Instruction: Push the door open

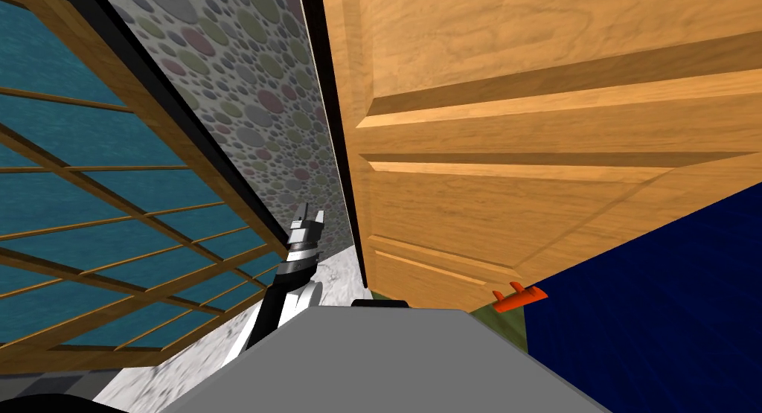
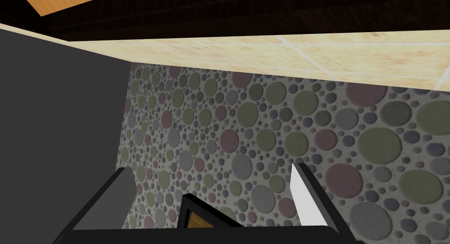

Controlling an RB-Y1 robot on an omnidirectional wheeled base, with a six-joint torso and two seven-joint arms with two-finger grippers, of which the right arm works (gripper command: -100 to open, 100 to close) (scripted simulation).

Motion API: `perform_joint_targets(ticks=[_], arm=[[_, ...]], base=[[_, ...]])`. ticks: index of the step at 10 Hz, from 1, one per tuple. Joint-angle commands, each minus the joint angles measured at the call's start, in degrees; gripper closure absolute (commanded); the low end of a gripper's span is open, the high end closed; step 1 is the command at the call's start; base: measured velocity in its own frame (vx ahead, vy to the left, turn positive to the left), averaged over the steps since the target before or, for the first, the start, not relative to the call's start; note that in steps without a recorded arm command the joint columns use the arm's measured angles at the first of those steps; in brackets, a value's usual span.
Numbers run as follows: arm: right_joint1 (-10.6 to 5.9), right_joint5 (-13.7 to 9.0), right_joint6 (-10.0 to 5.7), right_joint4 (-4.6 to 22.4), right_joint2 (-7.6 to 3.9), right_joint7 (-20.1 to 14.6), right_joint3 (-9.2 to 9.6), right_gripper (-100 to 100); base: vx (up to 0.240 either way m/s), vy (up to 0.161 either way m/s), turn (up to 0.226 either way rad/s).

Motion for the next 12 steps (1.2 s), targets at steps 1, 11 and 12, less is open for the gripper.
perform_joint_targets(ticks=[1,11,12], arm=[[0.0,0.0,0.0,0.0,0.0,0.0,0.0,-100],[-1.59,-0.11,4.19,-1.03,-1.64,-0.86,0.55,-100],[-1.87,-0.12,4.93,-1.21,-1.93,-1.01,0.65,-100]], base=[[0.0,0.0,0.0],[0.097,-0.064,0.051],[0.154,-0.108,0.103]])
